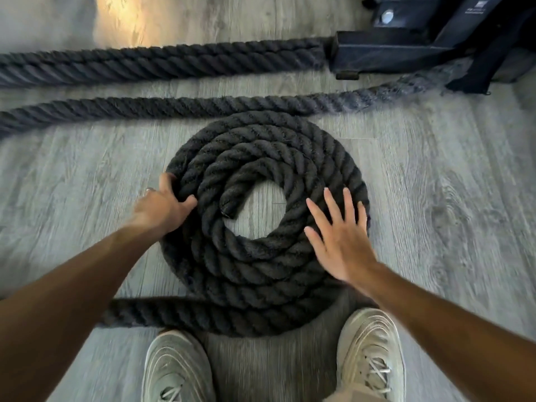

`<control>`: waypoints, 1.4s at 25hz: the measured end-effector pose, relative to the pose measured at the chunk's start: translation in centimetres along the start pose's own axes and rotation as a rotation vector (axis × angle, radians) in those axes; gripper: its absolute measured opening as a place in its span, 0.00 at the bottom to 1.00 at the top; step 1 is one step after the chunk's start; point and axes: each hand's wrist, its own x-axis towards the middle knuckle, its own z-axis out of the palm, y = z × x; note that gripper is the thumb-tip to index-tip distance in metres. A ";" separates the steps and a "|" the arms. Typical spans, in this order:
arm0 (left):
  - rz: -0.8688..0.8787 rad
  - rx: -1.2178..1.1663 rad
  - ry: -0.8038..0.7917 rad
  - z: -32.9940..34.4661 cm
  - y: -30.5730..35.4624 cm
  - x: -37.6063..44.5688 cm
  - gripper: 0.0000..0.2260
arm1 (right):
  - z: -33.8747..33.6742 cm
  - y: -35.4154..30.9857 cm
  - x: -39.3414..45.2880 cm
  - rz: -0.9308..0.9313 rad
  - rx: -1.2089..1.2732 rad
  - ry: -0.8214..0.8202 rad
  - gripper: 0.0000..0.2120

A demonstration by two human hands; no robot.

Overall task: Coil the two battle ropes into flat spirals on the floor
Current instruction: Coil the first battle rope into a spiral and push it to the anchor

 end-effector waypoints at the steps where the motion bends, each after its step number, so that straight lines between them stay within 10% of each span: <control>1: -0.010 0.007 0.002 0.4 -0.5 -1.4 0.34 | -0.8 1.5 1.6 -0.067 -0.031 -0.029 0.31; 11: -0.091 -0.017 -0.039 0.6 -1.8 -2.8 0.39 | -0.8 -4.2 2.1 0.259 0.201 0.071 0.26; 27: 0.089 0.074 -0.008 2.8 -2.0 -7.3 0.32 | -2.4 4.3 4.6 -0.073 -0.075 0.004 0.27; 35: -0.043 0.153 0.031 -0.1 -0.8 -4.1 0.35 | 0.0 -2.4 0.6 0.251 0.198 0.123 0.27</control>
